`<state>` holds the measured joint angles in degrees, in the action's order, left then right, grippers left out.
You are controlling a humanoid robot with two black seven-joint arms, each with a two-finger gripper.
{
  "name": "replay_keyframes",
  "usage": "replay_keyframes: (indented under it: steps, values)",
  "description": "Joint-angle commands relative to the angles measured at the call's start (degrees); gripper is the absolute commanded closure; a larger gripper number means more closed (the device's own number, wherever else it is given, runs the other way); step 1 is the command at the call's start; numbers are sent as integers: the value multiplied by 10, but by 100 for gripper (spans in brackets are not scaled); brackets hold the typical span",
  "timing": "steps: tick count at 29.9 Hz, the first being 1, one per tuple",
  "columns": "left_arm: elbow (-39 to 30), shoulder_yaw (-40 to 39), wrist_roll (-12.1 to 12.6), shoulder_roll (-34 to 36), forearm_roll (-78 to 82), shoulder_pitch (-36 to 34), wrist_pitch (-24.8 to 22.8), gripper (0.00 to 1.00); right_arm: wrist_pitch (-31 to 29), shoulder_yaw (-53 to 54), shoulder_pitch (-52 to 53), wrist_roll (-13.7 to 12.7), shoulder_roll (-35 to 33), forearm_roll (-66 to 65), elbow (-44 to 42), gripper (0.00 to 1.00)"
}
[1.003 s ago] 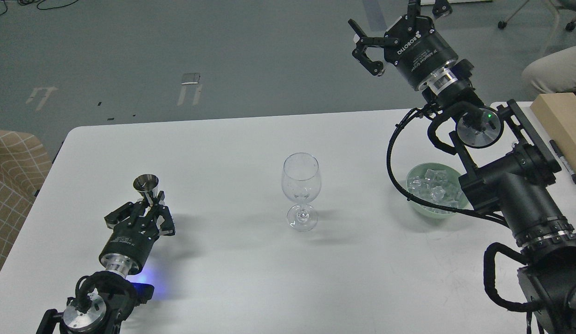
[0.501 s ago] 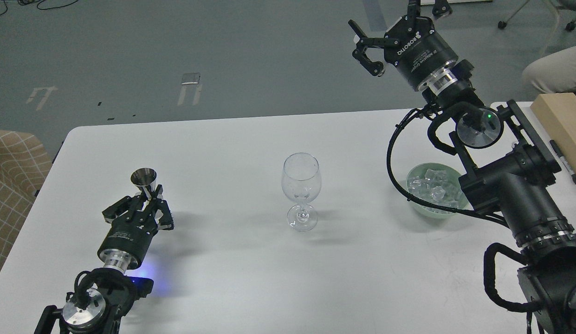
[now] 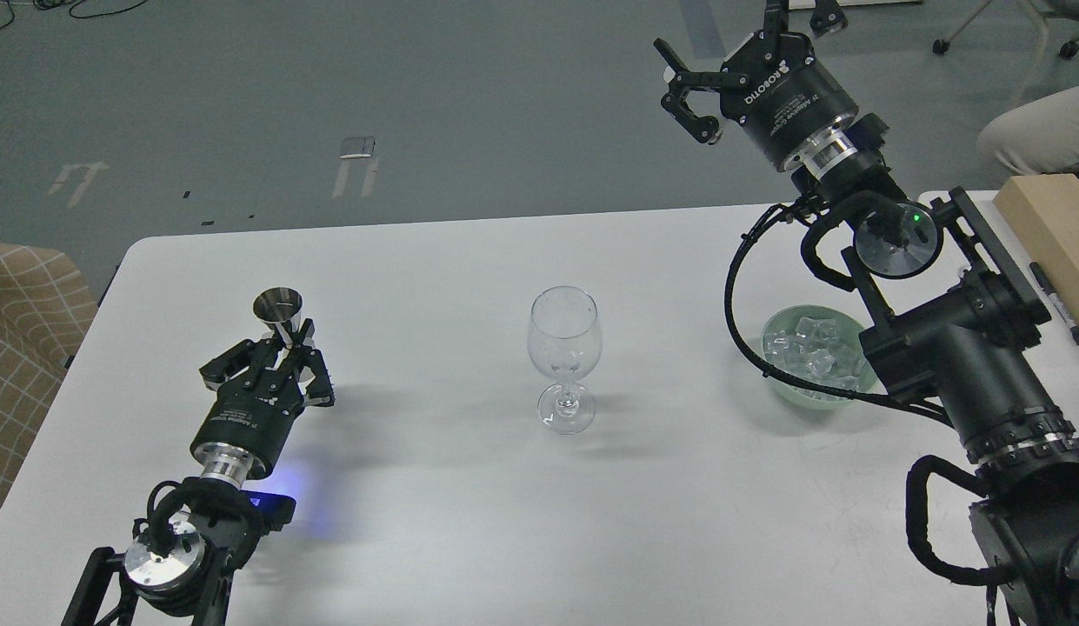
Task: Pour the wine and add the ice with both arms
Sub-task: 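Carry the jigger with the left gripper toward the wine glass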
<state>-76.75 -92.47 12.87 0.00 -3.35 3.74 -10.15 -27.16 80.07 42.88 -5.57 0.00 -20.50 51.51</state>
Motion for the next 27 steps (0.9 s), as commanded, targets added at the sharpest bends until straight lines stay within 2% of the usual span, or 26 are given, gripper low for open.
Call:
replay_keyframes:
  steps: [1,20,27]
  values:
    - [0,0,0,0,0,-1,0,91,0,0,-3,-1,0,0,1,0]
    - [-3,18,1,1,4,-39,0,91,0,0,-16,0,0,0,3,0]
    - [-4,54,1,39,4,-59,-2,91,0,0,-16,0,0,0,3,0]
